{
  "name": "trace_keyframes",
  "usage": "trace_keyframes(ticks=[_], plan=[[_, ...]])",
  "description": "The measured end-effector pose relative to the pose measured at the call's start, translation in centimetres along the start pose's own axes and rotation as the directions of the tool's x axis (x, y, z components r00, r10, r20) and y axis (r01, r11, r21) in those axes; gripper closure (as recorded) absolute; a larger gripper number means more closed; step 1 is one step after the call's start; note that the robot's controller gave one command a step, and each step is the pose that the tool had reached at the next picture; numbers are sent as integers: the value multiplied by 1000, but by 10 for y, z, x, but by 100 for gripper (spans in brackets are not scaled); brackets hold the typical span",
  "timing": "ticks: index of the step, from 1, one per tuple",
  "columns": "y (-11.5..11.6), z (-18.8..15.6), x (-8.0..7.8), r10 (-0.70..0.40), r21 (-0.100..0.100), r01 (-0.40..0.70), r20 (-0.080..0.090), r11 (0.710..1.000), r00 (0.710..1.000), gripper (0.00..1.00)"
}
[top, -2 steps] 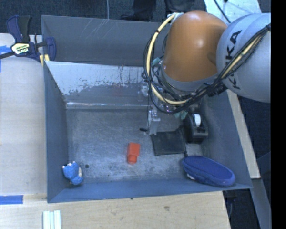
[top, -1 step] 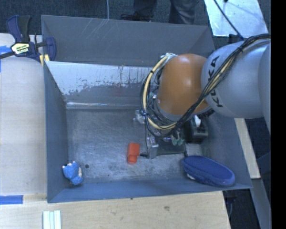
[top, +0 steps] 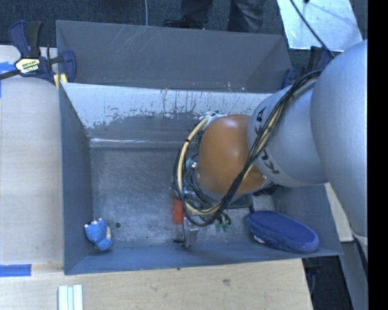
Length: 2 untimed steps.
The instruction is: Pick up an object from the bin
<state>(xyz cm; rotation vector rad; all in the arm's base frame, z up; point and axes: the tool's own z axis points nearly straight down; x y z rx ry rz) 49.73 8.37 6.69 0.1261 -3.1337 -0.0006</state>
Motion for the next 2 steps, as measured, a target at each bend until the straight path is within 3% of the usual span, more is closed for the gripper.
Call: trace_keyframes(ticks=[1,2], plan=[[-2,-4,-5,2,0,-2,11,1000,1000,100],[-11,-180,-18,-16,1,16,18,1000,1000,100]])
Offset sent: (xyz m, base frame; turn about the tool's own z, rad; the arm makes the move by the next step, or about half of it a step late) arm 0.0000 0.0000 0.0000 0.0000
